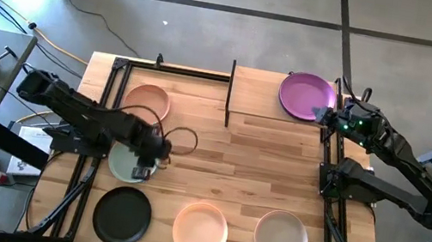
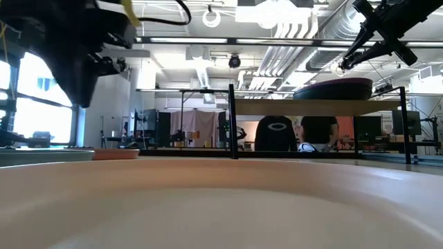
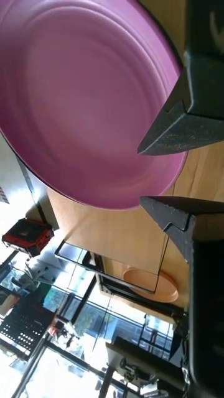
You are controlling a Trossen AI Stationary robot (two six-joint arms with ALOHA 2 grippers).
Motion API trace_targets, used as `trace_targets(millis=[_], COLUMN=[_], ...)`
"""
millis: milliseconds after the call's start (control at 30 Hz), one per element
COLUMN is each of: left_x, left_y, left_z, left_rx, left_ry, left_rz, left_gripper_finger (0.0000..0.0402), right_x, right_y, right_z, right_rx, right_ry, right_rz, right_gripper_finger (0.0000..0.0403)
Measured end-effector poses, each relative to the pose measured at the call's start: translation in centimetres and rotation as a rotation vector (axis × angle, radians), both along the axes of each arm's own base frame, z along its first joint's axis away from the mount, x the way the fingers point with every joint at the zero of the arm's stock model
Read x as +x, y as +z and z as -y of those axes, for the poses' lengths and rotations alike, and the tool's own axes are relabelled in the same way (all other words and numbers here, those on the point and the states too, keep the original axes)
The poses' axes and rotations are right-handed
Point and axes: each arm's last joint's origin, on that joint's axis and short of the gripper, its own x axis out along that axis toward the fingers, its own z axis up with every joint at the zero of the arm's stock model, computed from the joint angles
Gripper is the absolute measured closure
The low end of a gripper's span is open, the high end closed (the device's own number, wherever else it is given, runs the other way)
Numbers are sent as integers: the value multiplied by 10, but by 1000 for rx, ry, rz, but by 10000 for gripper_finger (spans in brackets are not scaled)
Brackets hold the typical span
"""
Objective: Place and stack plates onto a shelf
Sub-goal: Stack the black plate on top of the purple plate on the shelf
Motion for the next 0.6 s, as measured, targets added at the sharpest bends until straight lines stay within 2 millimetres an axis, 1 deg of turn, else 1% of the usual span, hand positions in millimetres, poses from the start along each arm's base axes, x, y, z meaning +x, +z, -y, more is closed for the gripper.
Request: trace_targets(millis=[267, 433, 600], left_x=[-10, -15, -15], left_y=[-1, -1, 0], left_z=[31, 44, 54], left_rx=[-23, -60, -77], left_ry=[-136, -186, -224], left_rz=[-7, -19, 24], left_gripper_finger=[296, 296, 296], right_x=[0, 0, 0], right_y=[0, 0, -1], right_z=[0, 0, 0], right_rx=[-11, -10, -10], right_ry=[9, 9, 9], right_rz=[-14, -15, -16], right_gripper_finger=[304, 304, 304])
